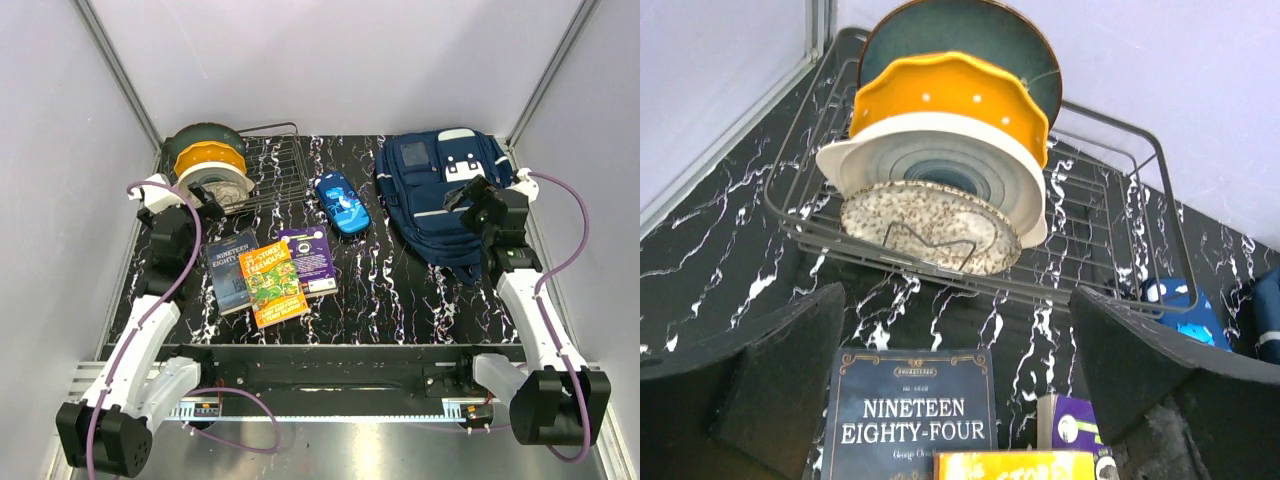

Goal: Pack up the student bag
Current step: Adjust the student bag at the center of the board.

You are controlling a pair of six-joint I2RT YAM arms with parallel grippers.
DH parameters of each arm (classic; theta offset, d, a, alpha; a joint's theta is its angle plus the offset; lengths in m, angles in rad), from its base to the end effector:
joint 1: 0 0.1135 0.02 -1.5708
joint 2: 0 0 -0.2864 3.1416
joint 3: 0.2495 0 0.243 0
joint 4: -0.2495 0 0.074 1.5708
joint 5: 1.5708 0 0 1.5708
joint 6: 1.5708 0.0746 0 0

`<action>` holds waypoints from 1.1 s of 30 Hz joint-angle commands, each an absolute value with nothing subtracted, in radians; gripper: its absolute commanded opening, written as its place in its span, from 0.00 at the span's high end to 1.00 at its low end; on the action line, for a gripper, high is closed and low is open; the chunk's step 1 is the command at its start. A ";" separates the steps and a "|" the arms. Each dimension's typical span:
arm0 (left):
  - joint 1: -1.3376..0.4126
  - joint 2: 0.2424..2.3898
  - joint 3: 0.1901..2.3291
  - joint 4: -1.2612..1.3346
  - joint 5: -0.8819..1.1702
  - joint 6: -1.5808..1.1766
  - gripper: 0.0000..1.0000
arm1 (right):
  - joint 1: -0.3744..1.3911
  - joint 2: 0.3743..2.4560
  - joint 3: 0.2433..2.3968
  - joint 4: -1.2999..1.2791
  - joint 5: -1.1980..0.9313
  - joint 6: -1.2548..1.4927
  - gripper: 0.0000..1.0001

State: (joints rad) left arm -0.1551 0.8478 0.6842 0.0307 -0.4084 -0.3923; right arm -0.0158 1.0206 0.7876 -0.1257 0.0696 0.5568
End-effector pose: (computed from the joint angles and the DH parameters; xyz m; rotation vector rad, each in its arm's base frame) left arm 0.2158 -0.0038 0.3302 -0.4969 1.6185 -0.0620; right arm 0.2521 -0.0092 0.3095 0.5925 1.8470 0.2941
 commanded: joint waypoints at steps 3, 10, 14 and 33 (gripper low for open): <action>-0.155 0.818 0.909 -0.245 -0.393 -0.421 0.01 | -0.017 0.962 0.821 -0.043 0.035 0.560 0.00; -0.155 0.778 0.978 -0.394 -0.324 -0.264 0.01 | -0.035 0.949 0.738 -0.082 0.334 0.629 0.00; -0.129 0.729 0.907 -0.374 -0.332 -0.348 0.01 | -0.130 1.109 0.874 -0.253 0.328 0.574 0.00; -0.150 0.719 0.874 -0.344 -0.127 -0.305 0.01 | -0.436 1.385 0.864 -0.267 -0.024 0.594 0.02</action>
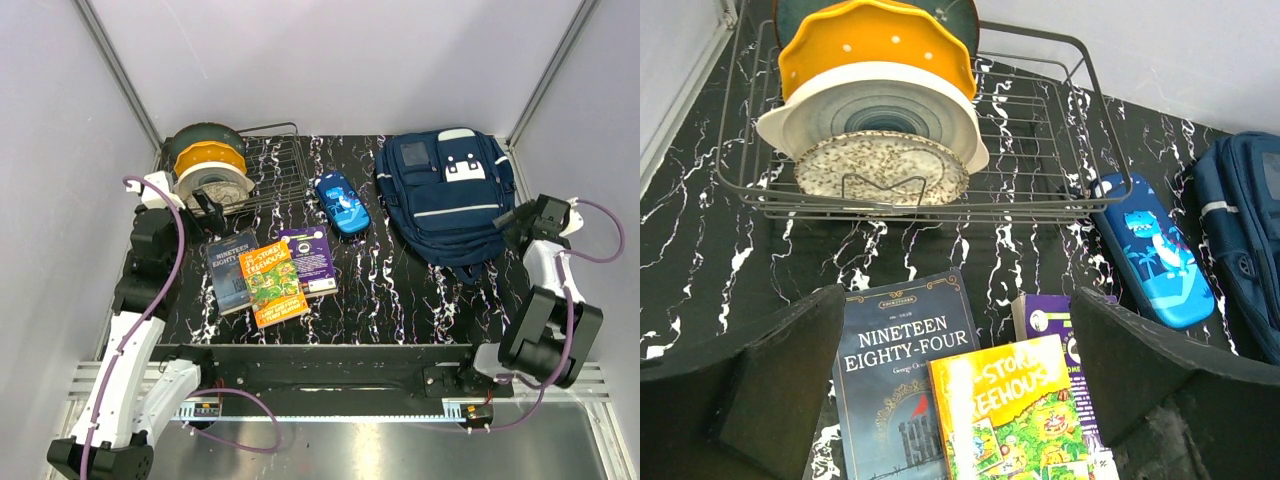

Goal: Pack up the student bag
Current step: Adjust the student bag at the center of the board.

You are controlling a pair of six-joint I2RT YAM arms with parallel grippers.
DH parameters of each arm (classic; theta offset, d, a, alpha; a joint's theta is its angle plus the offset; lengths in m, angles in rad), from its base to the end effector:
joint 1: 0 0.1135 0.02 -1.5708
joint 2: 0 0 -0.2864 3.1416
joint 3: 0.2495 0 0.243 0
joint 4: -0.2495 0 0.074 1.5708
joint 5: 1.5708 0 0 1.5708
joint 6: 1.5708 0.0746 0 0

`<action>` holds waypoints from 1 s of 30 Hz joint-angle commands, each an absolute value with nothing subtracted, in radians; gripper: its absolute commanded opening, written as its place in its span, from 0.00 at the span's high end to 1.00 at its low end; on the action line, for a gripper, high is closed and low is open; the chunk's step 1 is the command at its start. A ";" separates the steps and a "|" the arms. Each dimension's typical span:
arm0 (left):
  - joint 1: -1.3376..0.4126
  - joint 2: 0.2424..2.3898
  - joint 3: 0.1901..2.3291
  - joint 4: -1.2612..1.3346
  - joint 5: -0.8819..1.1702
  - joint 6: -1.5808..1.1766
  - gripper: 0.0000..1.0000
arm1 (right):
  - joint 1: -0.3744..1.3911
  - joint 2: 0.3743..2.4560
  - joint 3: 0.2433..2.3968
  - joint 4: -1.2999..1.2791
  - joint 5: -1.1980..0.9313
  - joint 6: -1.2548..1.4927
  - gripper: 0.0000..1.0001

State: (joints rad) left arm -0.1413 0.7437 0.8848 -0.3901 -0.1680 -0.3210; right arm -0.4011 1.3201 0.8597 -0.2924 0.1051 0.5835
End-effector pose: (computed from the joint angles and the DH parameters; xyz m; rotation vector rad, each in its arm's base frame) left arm 0.1769 -0.0126 0.3636 -0.2813 1.7978 -0.1746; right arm 0.2683 -0.1223 0.2388 1.1422 2.0178 -0.0299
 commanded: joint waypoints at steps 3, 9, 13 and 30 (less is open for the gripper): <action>-0.163 0.710 0.877 -0.353 -0.161 -0.299 0.01 | -0.437 1.428 0.864 -0.247 -0.046 0.595 0.02; -0.178 0.715 0.877 -0.359 -0.164 -0.304 0.01 | -0.436 1.509 0.864 -0.209 -0.194 0.594 0.08; -0.178 0.710 0.877 -0.359 -0.173 -0.302 0.01 | -0.437 1.543 0.848 -0.154 -0.282 0.624 0.14; -0.178 0.704 0.877 -0.367 -0.164 -0.305 0.01 | -0.433 1.430 0.715 0.052 -0.405 0.733 0.64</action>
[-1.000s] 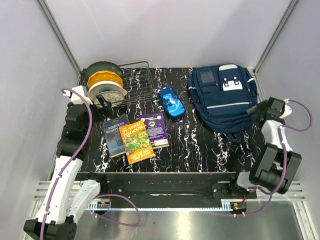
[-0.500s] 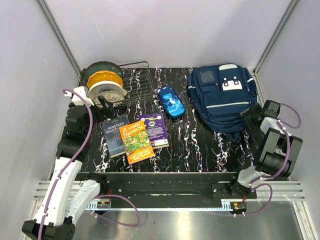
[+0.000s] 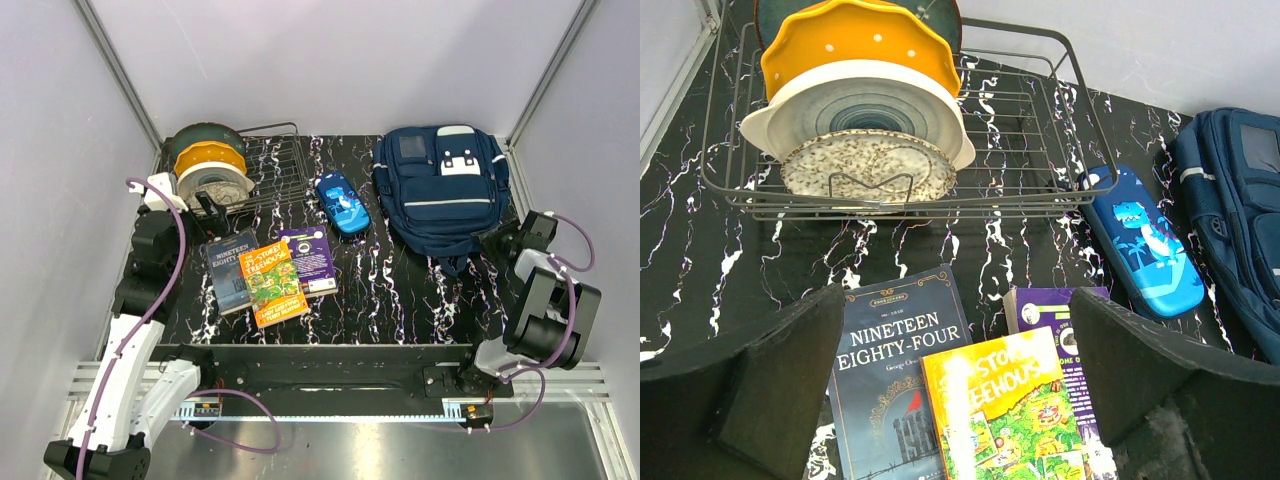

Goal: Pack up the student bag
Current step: Adjust the student bag at the center of the board.

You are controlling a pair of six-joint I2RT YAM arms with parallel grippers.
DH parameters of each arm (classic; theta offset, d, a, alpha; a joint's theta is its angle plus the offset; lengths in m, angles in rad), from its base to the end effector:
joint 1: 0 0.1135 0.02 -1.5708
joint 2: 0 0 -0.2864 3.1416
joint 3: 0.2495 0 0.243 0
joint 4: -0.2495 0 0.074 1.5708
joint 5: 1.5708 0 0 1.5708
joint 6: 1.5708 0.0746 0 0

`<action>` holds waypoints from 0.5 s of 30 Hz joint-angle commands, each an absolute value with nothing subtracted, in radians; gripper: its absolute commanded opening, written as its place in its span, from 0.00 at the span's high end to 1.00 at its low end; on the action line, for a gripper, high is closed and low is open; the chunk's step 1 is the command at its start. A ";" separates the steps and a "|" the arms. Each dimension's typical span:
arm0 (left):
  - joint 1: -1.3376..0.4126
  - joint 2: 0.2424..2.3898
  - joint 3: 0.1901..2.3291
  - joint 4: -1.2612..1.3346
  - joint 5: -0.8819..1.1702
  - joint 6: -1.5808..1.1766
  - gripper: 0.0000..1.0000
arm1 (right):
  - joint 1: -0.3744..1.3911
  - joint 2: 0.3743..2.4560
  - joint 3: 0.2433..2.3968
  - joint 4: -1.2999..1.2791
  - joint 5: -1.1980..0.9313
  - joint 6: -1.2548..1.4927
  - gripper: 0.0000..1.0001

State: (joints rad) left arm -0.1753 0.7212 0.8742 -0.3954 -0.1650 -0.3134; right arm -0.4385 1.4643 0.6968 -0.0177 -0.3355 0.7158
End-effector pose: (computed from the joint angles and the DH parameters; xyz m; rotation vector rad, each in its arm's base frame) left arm 0.1713 -0.0179 0.3624 -0.2418 1.7980 -0.1976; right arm 0.2846 -0.1063 0.1758 1.1473 2.0651 0.5302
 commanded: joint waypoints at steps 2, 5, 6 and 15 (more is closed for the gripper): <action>-0.176 0.703 0.877 -0.367 -0.167 -0.305 0.01 | -0.431 1.427 0.706 0.061 -0.422 0.738 0.69; -0.178 0.695 0.874 -0.368 -0.164 -0.307 0.01 | -0.428 1.401 0.693 0.068 -0.433 0.744 0.85; -0.178 0.693 0.876 -0.367 -0.164 -0.307 0.01 | -0.425 1.391 0.695 0.060 -0.437 0.747 0.88; -0.178 0.706 0.893 -0.393 -0.127 -0.360 0.01 | -0.253 1.224 0.686 -0.090 -0.400 0.693 0.96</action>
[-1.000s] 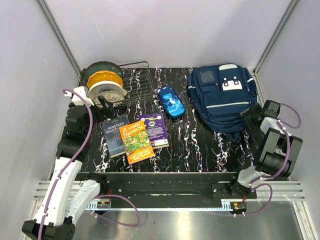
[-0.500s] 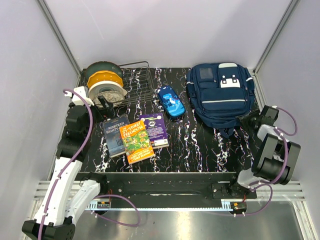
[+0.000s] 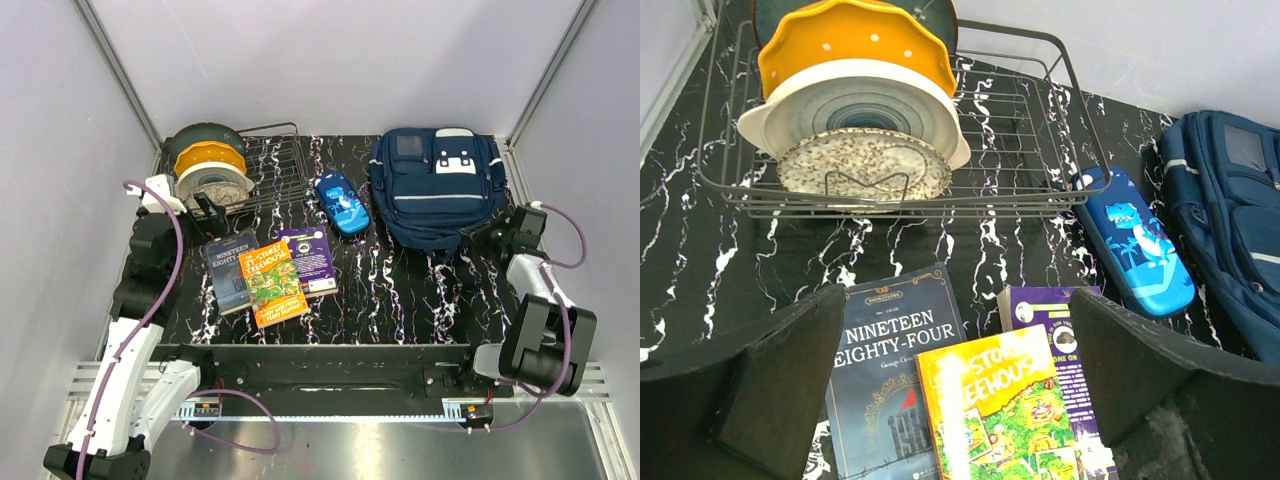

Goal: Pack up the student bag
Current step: Adjust the student bag at the center of the board.

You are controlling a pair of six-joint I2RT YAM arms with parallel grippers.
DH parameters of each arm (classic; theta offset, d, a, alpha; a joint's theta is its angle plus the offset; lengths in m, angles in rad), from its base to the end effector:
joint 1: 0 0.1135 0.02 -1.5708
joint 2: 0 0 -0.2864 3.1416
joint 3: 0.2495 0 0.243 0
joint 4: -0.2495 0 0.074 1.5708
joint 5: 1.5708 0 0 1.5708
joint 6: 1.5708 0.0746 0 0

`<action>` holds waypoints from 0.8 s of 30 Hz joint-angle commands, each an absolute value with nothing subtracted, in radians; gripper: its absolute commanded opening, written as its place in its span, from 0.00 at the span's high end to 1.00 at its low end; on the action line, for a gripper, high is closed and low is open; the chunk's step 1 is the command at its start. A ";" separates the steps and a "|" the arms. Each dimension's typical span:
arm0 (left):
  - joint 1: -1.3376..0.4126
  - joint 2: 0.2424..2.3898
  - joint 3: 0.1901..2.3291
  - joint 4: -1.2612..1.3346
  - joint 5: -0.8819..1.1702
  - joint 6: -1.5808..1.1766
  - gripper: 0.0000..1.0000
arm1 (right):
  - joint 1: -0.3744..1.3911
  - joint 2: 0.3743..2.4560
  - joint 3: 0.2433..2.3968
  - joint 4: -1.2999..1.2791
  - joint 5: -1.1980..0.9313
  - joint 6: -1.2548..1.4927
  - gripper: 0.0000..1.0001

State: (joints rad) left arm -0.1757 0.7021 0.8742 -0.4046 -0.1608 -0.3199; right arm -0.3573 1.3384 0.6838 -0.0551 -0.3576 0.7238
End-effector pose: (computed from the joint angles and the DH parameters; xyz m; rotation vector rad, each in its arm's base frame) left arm 0.1662 -0.0174 0.3639 -0.2443 1.7885 -0.2087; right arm 0.2776 -0.0757 0.2027 1.0153 2.0609 0.5985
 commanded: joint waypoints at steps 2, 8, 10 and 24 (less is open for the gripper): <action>-0.178 0.718 0.876 -0.388 -0.108 -0.393 0.01 | -0.221 1.160 0.626 -0.083 -0.391 0.725 0.98; -0.178 0.796 0.873 -0.359 0.063 -0.414 0.01 | -0.210 0.968 0.509 -0.113 -0.402 0.770 1.00; -0.184 0.816 0.861 -0.312 0.139 -0.432 0.01 | -0.209 0.922 0.477 -0.103 -0.429 0.799 1.00; -0.687 1.143 0.790 0.053 0.060 -0.681 0.01 | -0.203 0.772 0.578 -0.054 -0.414 1.085 1.00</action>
State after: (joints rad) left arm -0.5774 1.0672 0.8066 -0.1699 0.0845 -0.5625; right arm -0.2146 0.7849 0.4877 -0.1669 -0.3611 0.9939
